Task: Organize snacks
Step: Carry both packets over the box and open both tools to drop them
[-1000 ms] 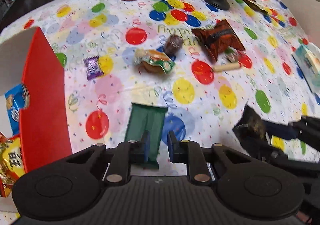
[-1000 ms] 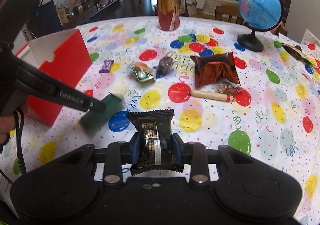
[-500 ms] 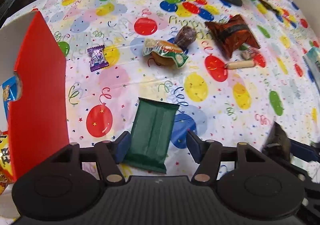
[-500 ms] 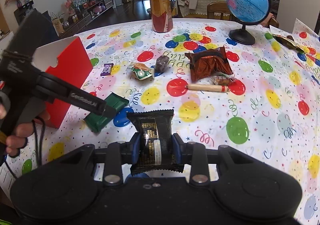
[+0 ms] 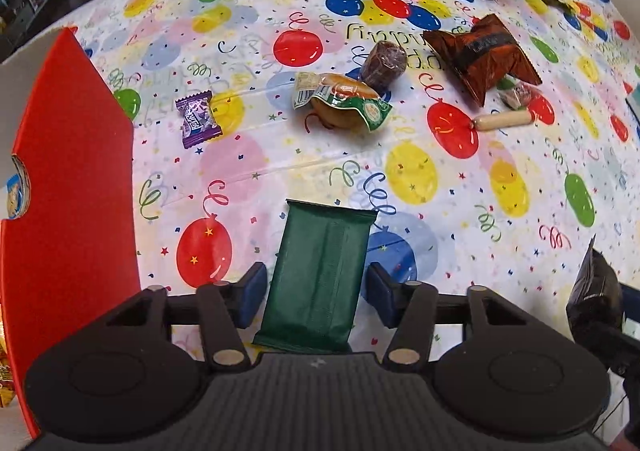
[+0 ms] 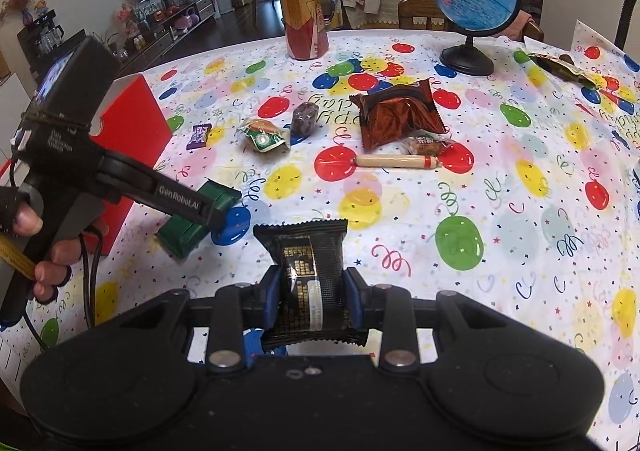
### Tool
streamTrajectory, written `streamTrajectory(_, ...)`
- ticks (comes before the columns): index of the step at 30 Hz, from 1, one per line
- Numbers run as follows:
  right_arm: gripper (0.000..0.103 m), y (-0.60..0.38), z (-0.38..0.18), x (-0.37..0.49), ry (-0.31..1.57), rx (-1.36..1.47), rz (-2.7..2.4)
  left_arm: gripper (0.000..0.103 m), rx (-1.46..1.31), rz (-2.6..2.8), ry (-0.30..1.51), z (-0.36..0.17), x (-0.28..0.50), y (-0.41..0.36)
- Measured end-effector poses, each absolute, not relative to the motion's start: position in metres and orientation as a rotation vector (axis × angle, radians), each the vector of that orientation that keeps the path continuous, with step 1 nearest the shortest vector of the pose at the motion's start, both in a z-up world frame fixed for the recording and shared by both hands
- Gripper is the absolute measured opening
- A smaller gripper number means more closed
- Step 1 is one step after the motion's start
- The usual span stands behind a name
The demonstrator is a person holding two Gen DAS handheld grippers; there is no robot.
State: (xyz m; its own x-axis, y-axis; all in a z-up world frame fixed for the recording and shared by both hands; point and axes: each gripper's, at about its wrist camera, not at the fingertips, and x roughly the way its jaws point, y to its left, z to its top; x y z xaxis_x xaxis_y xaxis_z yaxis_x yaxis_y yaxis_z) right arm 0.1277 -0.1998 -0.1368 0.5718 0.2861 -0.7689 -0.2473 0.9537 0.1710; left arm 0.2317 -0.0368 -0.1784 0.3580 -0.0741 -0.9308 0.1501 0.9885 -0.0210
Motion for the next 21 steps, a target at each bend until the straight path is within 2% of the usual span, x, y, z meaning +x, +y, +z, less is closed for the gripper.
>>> streamTrajectory(1,0.032,-0.2,-0.137,0.128,0.91,0.046,0.312,0.045,0.08,-0.143,1.189,-0.178,0.23,-0.037)
streamTrajectory(11,0.032,-0.197,-0.133,0.121,0.904,0.063,0.287,0.044,0.028,-0.137,1.169,-0.169,0.216,-0.026)
streamTrajectory(21,0.032,-0.185,-0.101,0.111,0.838,0.08,0.295,0.044,-0.047,-0.15,1.084,-0.113,0.188,-0.008)
